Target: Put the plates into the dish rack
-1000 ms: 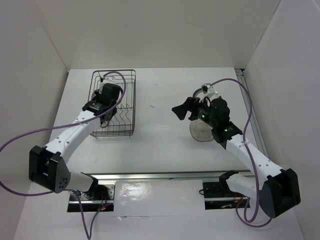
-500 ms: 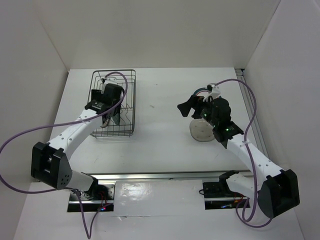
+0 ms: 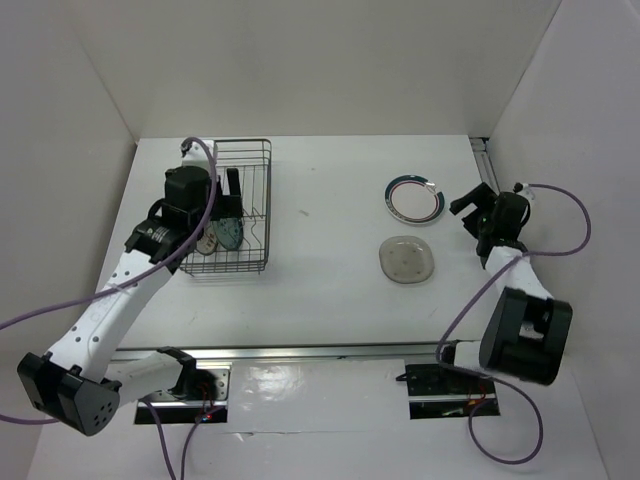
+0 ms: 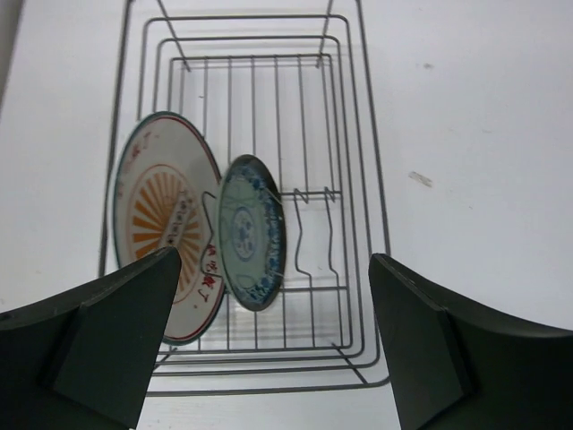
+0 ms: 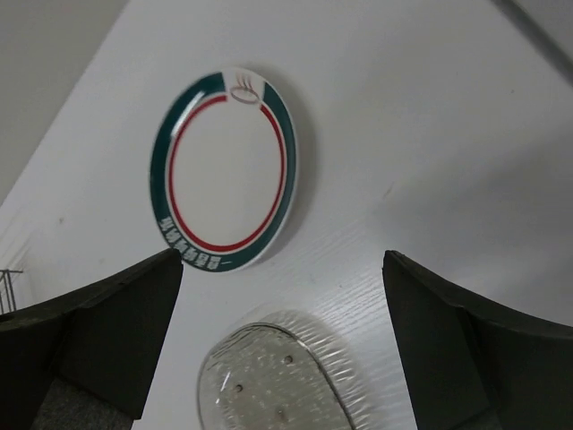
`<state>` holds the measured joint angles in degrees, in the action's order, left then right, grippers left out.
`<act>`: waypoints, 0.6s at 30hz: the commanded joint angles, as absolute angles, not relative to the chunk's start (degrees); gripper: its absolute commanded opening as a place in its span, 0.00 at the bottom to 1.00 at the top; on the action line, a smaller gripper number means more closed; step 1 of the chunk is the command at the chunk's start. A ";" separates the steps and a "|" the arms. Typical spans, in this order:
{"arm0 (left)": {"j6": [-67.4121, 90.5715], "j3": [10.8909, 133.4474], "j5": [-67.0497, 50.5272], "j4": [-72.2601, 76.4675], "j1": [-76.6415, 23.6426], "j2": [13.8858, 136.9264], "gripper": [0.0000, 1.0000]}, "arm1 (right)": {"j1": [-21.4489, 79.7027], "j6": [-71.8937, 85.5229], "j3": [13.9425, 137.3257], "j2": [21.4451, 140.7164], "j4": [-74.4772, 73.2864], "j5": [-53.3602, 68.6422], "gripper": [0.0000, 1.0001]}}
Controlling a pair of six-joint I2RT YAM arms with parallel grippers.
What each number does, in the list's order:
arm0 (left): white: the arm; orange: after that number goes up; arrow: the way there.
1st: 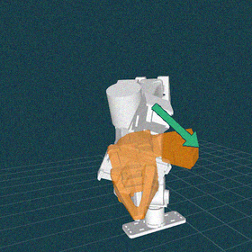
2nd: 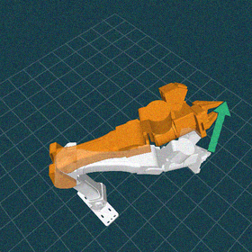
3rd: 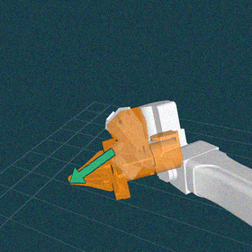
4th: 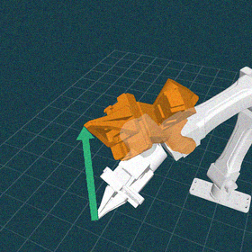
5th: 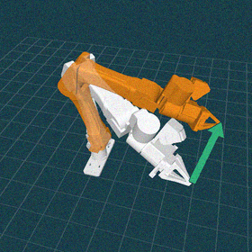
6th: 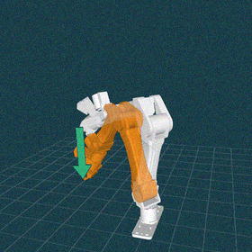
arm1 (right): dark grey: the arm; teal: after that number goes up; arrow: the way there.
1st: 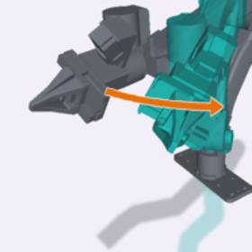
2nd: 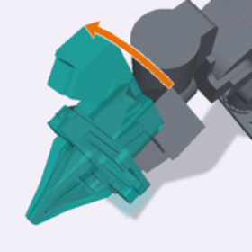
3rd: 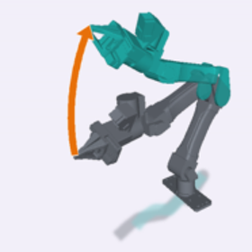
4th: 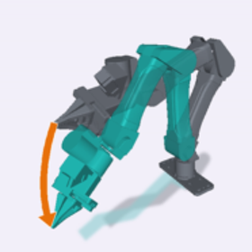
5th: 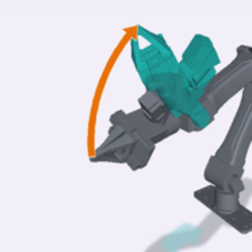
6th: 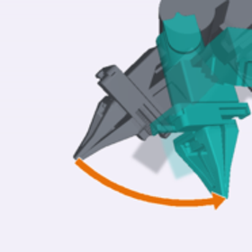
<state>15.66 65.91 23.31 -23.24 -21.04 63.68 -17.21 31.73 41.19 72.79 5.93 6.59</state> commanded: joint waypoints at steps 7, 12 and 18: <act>17.49 66.01 12.66 -20.74 -20.92 61.52 1.00 | -18.54 35.85 42.89 95.16 18.98 18.46 0.95; 17.49 66.53 10.20 -20.74 -20.92 61.52 1.00 | -18.54 36.47 45.78 101.85 22.15 20.39 0.94; 17.49 66.53 8.88 -20.74 -20.92 61.52 1.00 | -18.02 37.00 50.70 112.05 25.49 22.76 0.84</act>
